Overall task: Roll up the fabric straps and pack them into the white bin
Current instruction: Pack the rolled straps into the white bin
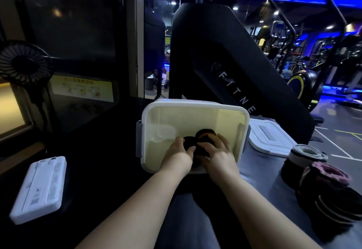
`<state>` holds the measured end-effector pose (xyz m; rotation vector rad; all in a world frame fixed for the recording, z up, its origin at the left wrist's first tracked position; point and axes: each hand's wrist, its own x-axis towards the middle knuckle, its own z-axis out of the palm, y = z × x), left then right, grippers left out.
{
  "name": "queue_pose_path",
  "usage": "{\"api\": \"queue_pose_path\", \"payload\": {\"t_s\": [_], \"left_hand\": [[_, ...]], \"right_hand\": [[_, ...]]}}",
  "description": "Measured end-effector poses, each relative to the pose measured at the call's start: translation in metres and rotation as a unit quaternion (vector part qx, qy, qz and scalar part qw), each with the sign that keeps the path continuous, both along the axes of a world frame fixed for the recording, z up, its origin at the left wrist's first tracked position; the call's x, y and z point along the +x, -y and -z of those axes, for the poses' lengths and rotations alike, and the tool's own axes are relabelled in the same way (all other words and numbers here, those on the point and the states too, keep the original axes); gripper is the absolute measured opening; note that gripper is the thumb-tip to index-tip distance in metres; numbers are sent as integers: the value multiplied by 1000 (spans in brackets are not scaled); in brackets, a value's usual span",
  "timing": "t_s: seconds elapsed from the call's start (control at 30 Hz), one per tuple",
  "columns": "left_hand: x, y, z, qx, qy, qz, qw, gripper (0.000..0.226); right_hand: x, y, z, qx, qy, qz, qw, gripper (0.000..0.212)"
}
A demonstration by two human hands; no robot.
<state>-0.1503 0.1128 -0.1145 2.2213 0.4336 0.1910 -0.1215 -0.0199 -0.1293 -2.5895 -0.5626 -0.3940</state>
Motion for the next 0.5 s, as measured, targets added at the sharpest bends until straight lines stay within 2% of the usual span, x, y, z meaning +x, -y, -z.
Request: {"api": "queue_pose_path", "payload": {"t_s": [0.27,0.5], "left_hand": [[25,-5,7,-3,43,2,999,48],[36,-8,12,-16,80,11,997,46]], "right_hand": [[26,-8,8,-17,-21,-7,1000,47],[40,-9,8,-5,6,6,1000,46]]}}
